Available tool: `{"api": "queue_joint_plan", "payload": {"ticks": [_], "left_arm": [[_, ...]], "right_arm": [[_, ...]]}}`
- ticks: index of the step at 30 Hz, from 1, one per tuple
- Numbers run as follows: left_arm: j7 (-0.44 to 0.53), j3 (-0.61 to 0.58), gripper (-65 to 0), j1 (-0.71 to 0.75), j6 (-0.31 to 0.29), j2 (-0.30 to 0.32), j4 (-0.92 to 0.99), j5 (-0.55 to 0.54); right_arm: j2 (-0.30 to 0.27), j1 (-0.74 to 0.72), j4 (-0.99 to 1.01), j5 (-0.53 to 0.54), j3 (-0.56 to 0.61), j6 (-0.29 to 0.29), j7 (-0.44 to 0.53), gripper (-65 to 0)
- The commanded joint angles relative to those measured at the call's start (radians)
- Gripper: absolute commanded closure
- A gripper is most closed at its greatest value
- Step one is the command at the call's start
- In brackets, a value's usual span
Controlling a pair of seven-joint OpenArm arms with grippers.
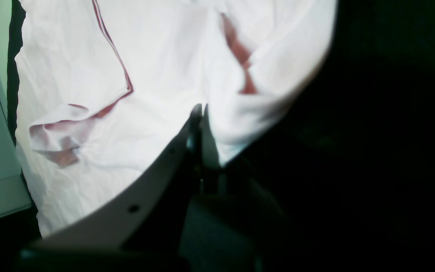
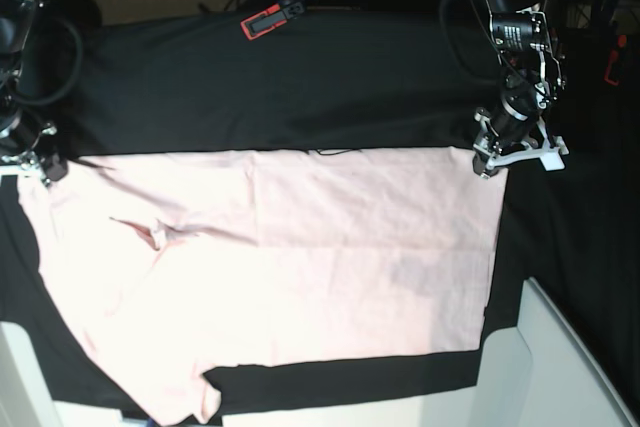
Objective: Fold the T-shirt properly
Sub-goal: 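Drag both held corners away from the hem, flattening the shirt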
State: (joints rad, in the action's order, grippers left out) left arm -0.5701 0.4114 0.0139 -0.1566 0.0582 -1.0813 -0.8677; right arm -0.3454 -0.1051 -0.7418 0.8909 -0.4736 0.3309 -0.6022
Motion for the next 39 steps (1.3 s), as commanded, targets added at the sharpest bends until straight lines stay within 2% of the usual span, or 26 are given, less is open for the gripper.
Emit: {"api": "queue_joint_plan", "payload": {"ticks": [1, 2, 3, 15, 21, 27, 30, 33, 36, 39], "left_arm": [[0.005, -0.003, -4.7, -0.009, -0.007, 0.007, -0.010, -0.006], [0.005, -0.003, -0.5, -0.007, -0.005, 0.007, -0.009, -0.006], [0.005, -0.001, 0.0, -0.007, -0.004, 0.006, -0.009, -0.009], [0.012, 0.007, 0.0, 0.099, -0.002, 0.012, -0.112, -0.006], [0.012, 0.007, 0.0, 0.125, -0.002, 0.016, -0.129, -0.003], [0.012, -0.001, 0.0, 0.162, -0.002, 0.047, -0.148, -0.003], [0.012, -0.001, 0.0, 0.176, -0.002, 0.058, -0.148, 0.003], [0.012, -0.001, 0.0, 0.185, -0.002, 0.058, -0.175, 0.069], [0.012, 0.001, 0.0, 0.222, -0.002, 0.042, -0.228, 0.153], [0.012, 0.008, 0.0, 0.257, -0.002, 0.033, -0.268, 0.170]], "right_arm": [[-0.021, -0.015, -0.012, 0.014, -0.006, 0.009, 0.012, -0.1], [-0.021, -0.015, -0.012, 0.014, -0.006, 0.009, 0.012, 0.0], [-0.021, -0.014, -0.012, 0.014, -0.006, 0.009, 0.011, 0.0], [-0.021, 0.017, -0.025, 0.014, -0.006, 0.009, 0.009, 0.0], [-0.021, 0.071, -0.107, 0.018, -0.014, 0.009, 0.009, 0.0], [-0.021, 0.169, -0.236, 0.023, -0.017, 0.009, 0.009, 0.0], [-0.021, 0.221, -0.269, 0.093, -0.017, 0.009, 0.009, 0.0], [-0.024, 0.261, -0.275, 0.165, -0.015, 0.009, 0.009, 0.0], [-0.025, 0.292, -0.275, 0.173, -0.015, 0.009, 0.009, 0.0], [-0.024, 0.325, -0.293, 0.175, -0.015, 0.009, 0.009, 0.0]]}}
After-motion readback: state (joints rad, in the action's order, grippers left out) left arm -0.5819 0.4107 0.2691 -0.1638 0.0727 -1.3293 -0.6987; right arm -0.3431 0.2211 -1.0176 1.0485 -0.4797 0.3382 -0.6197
